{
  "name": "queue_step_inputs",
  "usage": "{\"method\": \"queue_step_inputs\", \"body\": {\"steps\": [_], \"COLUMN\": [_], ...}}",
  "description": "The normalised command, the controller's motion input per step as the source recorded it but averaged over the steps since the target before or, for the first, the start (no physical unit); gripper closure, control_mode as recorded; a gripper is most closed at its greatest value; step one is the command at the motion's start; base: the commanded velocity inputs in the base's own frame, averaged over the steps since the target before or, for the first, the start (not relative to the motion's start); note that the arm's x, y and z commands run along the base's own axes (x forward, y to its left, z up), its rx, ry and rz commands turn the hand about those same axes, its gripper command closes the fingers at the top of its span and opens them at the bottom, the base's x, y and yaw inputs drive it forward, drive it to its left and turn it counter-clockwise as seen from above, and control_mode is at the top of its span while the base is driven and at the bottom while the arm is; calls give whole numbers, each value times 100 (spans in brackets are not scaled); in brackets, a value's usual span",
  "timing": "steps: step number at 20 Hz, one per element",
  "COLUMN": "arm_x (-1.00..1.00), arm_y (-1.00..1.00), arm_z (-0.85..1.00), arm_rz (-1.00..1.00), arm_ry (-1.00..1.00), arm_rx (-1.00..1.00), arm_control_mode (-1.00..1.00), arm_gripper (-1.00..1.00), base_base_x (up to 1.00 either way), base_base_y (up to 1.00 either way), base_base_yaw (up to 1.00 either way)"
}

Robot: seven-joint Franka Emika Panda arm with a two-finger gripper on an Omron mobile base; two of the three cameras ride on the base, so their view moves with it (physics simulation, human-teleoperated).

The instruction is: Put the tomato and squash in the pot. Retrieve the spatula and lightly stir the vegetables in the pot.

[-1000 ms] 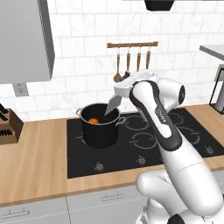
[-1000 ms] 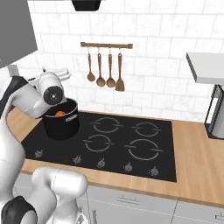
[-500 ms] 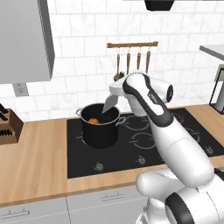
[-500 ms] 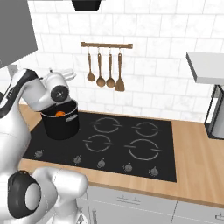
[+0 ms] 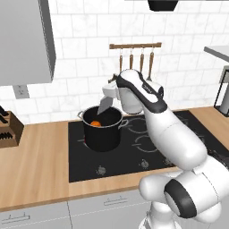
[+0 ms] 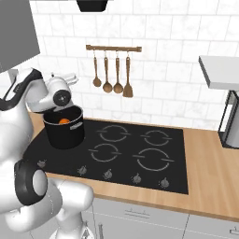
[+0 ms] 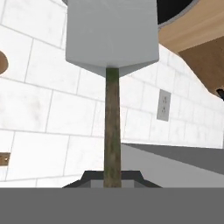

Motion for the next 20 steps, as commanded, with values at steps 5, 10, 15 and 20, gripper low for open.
{"method": "queue_step_inputs", "body": {"steps": [5,10,15,20], "arm_x": [2,1,1,3], "arm_y": [28,0,0,0], "arm_z": [-13,-6,-22,-28], "arm_rz": [0,0,0,0], "arm_ry": [1,1,0,0], "arm_rx": [0,2,0,0], "arm_control_mode": [-100,-100,-100,-100], "arm_gripper": [100,100,100,100], "base_base_x": [0,0,0,0], "base_base_y": [0,0,0,0], "base_base_yaw": [0,0,0,0]}}
